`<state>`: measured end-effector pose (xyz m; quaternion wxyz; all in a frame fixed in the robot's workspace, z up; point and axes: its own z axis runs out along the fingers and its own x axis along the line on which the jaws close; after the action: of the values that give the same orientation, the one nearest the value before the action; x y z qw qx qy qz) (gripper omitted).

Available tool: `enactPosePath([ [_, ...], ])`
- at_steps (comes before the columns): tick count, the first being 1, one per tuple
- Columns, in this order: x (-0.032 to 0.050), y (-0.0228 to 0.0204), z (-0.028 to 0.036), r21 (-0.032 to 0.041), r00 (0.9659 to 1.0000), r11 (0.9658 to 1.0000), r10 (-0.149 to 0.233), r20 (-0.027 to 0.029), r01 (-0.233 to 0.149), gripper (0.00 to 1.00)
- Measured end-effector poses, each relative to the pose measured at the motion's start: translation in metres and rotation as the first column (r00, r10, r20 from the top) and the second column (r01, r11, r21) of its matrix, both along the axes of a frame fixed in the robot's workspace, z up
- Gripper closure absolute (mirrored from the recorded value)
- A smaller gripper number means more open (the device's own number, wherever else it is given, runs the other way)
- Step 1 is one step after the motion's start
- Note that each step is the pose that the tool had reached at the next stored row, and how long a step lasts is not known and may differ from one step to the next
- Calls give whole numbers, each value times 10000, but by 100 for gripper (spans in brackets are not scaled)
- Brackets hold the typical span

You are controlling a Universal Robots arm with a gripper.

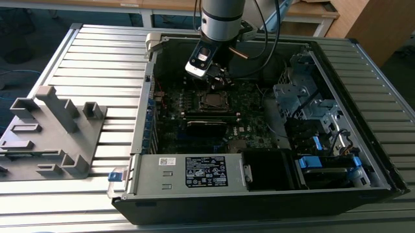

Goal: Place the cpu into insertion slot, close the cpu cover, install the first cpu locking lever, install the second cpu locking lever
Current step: 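Close the cpu cover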

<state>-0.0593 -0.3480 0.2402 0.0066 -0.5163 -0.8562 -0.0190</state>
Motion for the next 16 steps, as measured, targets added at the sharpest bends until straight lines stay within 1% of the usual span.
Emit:
enactPosePath([
  [4,0,0,8,9,10000,10000,55,-2,-55,89],
  [10,0,0,29,56,9999,9999,161,2,-161,89],
  [16,0,0,30,56,9998,9998,194,0,-194,89],
])
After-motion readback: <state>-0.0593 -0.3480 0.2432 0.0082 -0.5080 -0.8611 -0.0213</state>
